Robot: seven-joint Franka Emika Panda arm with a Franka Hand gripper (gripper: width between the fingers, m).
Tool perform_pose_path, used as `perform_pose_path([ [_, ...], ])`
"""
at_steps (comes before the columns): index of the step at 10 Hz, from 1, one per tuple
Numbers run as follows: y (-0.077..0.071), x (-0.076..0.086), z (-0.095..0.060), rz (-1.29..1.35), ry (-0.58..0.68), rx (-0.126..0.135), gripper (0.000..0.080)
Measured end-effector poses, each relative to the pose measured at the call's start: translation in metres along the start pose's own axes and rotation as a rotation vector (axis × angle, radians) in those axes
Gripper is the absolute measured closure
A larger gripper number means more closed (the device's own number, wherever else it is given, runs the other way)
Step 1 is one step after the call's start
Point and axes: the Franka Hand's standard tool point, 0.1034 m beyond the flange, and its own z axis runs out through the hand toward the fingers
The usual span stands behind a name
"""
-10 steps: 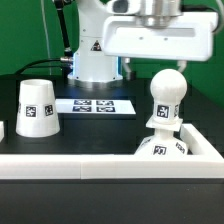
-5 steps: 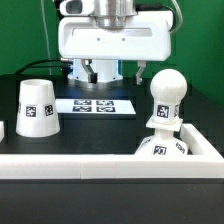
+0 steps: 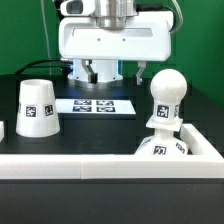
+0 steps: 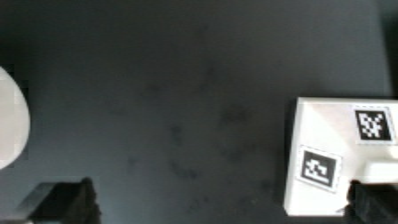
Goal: Assemble lamp
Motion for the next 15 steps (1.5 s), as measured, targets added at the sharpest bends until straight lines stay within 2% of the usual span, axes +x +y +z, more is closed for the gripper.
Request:
perform_pose_path([
  [2, 0.04, -0.001, -0.003, -0.029, 0.004, -0.004, 0.01],
  [5, 0.078, -0.003, -0.006, -0.034, 0.001, -0.003, 0.01],
  [7, 0.097, -0.003, -0.005, -0.045, 0.0, -0.008, 0.01],
  [10, 0.108, 0.002, 0.002, -0.077, 0.009, -0.019, 0.01],
  [14, 0.113, 0.002, 0.023, -0.116, 0.021, -0.043, 0.01],
  [15, 0.114, 0.002, 0.027, -0.127, 0.027, -0.049, 0.0128],
])
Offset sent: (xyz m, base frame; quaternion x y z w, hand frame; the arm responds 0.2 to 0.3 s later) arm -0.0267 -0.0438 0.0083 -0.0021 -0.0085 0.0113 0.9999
